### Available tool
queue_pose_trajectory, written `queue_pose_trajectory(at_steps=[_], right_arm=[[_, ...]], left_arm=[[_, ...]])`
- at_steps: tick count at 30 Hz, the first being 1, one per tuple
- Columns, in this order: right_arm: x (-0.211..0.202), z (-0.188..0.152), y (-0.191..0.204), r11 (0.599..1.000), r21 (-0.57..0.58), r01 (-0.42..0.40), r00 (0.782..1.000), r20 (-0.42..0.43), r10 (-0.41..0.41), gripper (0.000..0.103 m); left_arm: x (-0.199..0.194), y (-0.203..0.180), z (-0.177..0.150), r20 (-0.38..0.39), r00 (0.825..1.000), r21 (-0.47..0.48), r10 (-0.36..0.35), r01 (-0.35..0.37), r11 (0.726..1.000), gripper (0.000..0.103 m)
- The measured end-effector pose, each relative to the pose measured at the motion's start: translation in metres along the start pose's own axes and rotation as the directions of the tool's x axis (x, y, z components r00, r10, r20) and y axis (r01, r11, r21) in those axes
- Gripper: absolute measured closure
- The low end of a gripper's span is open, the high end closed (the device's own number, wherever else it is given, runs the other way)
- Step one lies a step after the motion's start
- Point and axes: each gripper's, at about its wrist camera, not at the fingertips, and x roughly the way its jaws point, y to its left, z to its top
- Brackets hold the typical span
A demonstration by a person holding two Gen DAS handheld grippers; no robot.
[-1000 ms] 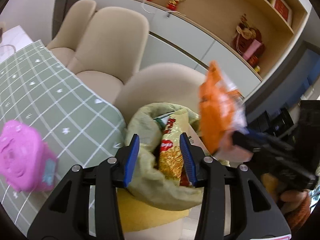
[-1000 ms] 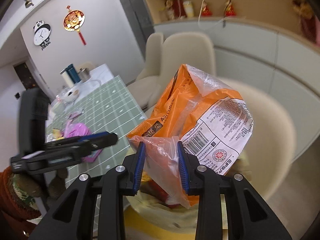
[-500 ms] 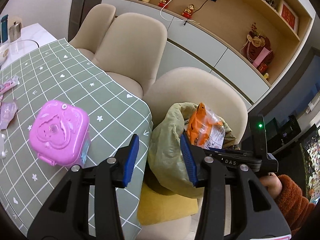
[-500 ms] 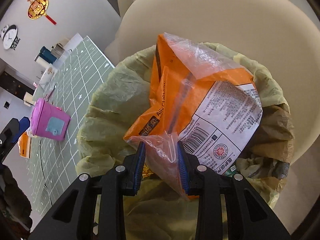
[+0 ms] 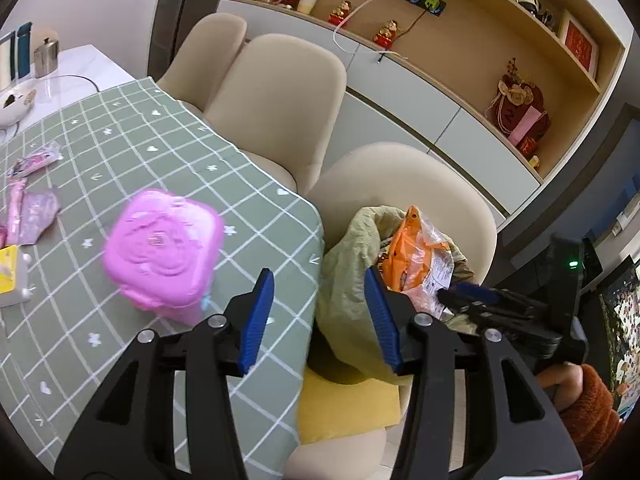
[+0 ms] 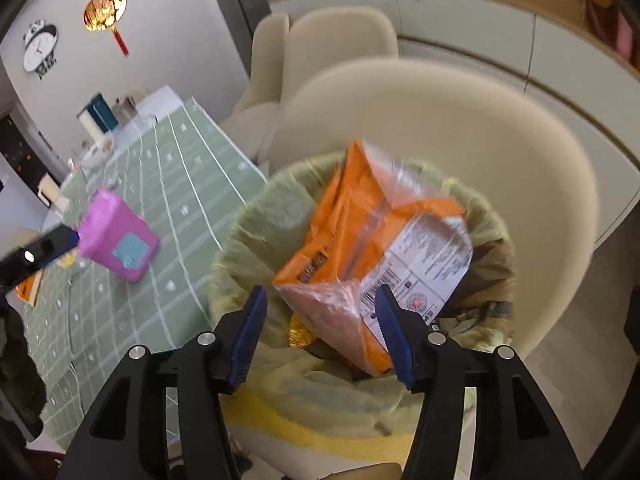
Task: Collect trash
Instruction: 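Carry the chip bag and orange bread bag over the bag and open both tools, then move both tools back over the remaining wrappers on the table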
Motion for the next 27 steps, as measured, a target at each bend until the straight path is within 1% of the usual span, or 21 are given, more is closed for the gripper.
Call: queue_pose_trajectory(at_steps=[2, 4, 7, 9, 13, 14, 17, 19, 20, 21, 23, 25, 27], right_arm=[[-0.017, -0.001, 0.001, 1.0, 0.004, -0.008, 0.999, 0.038, 0.008, 0.049], [-0.03, 0.002, 0.014, 1.0, -0.003, -0.017, 0.998, 0.066, 0.017, 0.049], [-0.042, 0.01, 0.045, 1.0, -0.027, -0.017, 0.993, 0.116, 0.02, 0.049], [-0.052, 0.014, 0.071, 0.999, -0.042, -0.013, 0.986, 0.167, 0.02, 0.049], [-0.062, 0.022, 0.124, 0.997, -0.061, -0.036, 0.975, 0.215, 0.048, 0.049], [-0.061, 0.025, 0.138, 0.997, -0.068, -0.041, 0.975, 0.216, 0.055, 0.049], [-0.055, 0.029, 0.185, 0.993, -0.099, -0.056, 0.974, 0.211, 0.076, 0.049], [-0.052, 0.029, 0.217, 0.989, -0.132, -0.072, 0.972, 0.214, 0.099, 0.049], [-0.05, 0.03, 0.231, 0.985, -0.149, -0.085, 0.969, 0.216, 0.117, 0.049], [-0.047, 0.03, 0.249, 0.98, -0.173, -0.096, 0.966, 0.222, 0.133, 0.049], [-0.039, 0.03, 0.272, 0.975, -0.195, -0.104, 0.962, 0.23, 0.148, 0.049], [-0.024, 0.032, 0.301, 0.968, -0.216, -0.127, 0.96, 0.22, 0.175, 0.049], [-0.001, 0.034, 0.328, 0.961, -0.243, -0.135, 0.964, 0.19, 0.183, 0.049]], left_arm=[[-0.011, 0.012, -0.001, 0.013, 1.0, -0.015, 0.01, -0.01, 1.0, 0.058], [-0.028, 0.032, -0.003, 0.03, 0.999, -0.036, 0.033, -0.032, 0.999, 0.058], [-0.051, 0.065, -0.001, 0.049, 0.996, -0.055, 0.069, -0.066, 0.996, 0.058], [-0.069, 0.09, -0.001, 0.069, 0.992, -0.064, 0.103, -0.099, 0.993, 0.058], [-0.109, 0.161, -0.004, 0.107, 0.979, -0.096, 0.175, -0.165, 0.982, 0.057], [-0.115, 0.175, -0.004, 0.11, 0.976, -0.106, 0.187, -0.176, 0.979, 0.057], [-0.136, 0.235, -0.006, 0.111, 0.968, -0.155, 0.223, -0.205, 0.966, 0.057], [-0.147, 0.273, -0.001, 0.12, 0.964, -0.143, 0.236, -0.218, 0.965, 0.057], [-0.149, 0.285, 0.001, 0.124, 0.965, -0.132, 0.23, -0.214, 0.968, 0.056], [-0.151, 0.303, 0.006, 0.125, 0.968, -0.108, 0.216, -0.203, 0.973, 0.053], [-0.15, 0.331, 0.013, 0.115, 0.97, -0.089, 0.216, -0.206, 0.974, 0.052], [-0.146, 0.357, 0.019, 0.092, 0.973, -0.111, 0.214, -0.203, 0.973, 0.052], [-0.143, 0.378, 0.019, 0.069, 0.971, -0.146, 0.227, -0.215, 0.966, 0.052]])
